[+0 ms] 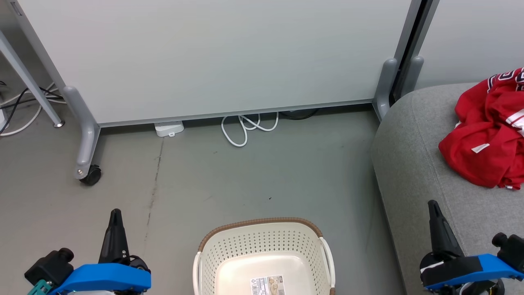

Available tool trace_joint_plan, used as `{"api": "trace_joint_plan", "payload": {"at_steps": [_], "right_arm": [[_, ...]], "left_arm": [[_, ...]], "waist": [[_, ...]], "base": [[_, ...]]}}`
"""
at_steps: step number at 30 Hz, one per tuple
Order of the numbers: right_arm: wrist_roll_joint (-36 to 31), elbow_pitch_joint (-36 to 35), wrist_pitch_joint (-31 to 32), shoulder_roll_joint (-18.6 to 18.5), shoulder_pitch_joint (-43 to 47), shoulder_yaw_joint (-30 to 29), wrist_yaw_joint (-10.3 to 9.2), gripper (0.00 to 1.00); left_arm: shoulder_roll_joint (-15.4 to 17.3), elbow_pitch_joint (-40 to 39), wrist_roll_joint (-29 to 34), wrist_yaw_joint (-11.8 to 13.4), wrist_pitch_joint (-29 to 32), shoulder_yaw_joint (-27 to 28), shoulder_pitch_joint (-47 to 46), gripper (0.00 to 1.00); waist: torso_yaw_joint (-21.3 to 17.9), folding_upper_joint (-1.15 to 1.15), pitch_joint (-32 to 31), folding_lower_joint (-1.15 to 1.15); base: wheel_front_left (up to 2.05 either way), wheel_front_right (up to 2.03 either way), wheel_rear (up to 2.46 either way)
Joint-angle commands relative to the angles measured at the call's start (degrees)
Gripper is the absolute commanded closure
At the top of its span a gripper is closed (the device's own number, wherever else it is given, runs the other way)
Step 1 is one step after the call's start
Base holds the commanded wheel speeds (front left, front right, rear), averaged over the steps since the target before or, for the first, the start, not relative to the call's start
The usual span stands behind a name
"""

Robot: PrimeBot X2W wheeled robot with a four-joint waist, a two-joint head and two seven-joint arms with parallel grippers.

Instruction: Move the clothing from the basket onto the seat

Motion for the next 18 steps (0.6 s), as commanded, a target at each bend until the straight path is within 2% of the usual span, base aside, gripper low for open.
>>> {"api": "trace_joint_plan", "payload": {"at_steps": [1,18], "right_arm": [[1.9,-0.6,0.5,-0.2,-1.7,-0.2,0.01,1.00],[15.2,0.0,3.9,-0.2,-2.6,-0.9,0.01,1.00]], "left_arm": [[0.3,-0.6,-1.9,-0.3,0.4,0.4,-1.9,1.00],[0.3,-0.2,-15.2,-0.6,3.7,1.2,-3.0,1.00]], "waist": [[0.0,0.00,0.0,0.00],[-0.4,0.00,-0.3,0.00]], "base": [[0.00,0.00,0.00],[0.00,0.00,0.00]]}}
